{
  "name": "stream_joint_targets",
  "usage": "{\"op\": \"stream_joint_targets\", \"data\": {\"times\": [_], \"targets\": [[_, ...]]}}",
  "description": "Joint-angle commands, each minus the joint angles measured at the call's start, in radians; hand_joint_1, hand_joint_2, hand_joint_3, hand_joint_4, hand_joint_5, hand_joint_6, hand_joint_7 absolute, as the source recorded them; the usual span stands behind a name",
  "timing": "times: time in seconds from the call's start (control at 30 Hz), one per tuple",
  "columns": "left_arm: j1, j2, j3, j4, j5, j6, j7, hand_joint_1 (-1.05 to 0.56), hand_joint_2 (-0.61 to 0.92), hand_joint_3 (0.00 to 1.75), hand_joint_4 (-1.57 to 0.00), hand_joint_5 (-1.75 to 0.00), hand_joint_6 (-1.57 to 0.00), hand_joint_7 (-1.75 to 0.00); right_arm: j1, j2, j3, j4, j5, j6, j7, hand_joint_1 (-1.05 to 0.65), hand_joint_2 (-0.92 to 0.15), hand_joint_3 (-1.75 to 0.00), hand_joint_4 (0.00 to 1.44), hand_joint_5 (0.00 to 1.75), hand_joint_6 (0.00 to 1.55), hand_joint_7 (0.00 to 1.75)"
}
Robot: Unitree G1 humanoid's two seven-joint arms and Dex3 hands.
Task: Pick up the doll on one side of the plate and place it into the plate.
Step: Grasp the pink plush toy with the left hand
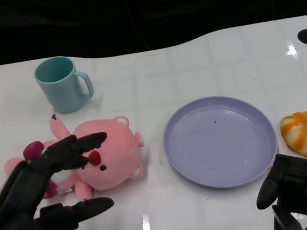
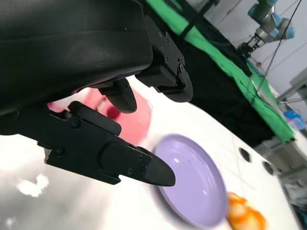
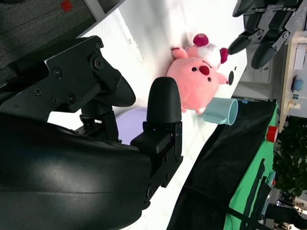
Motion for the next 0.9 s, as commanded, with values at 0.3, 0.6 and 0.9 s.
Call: {"op": "stream_joint_targets", "data": {"times": [0.3, 0.6, 0.9], "targets": [[-0.097, 0.151, -0.033, 0.004, 0.415, 0.035, 0.028, -0.65, 0.92, 0.01, -0.04, -0.54, -0.31, 0.00, 0.001, -0.008, -0.009, -0.002, 0.016, 0.010, -0.004, 0.01, -0.65, -1.16, 0.59, 1.75, 0.45, 1.62], [-0.220, 0.204, -0.114, 0.112, 0.651, 0.078, 0.014, -0.68, 0.92, 0.03, -0.01, -0.45, -0.18, 0.00, 0.008, -0.007, -0.002, -0.011, 0.011, 0.012, -0.007, 0.00, -0.65, -1.16, 0.59, 1.75, 0.44, 1.62], [-0.378, 0.192, -0.223, 0.351, 0.741, 0.103, 0.032, -0.72, 0.91, 0.02, -0.01, -0.42, -0.20, -0.02, 0.011, -0.009, -0.002, -0.016, 0.009, 0.012, -0.008, -0.01, -0.64, -1.16, 0.59, 1.75, 0.45, 1.61]]}}
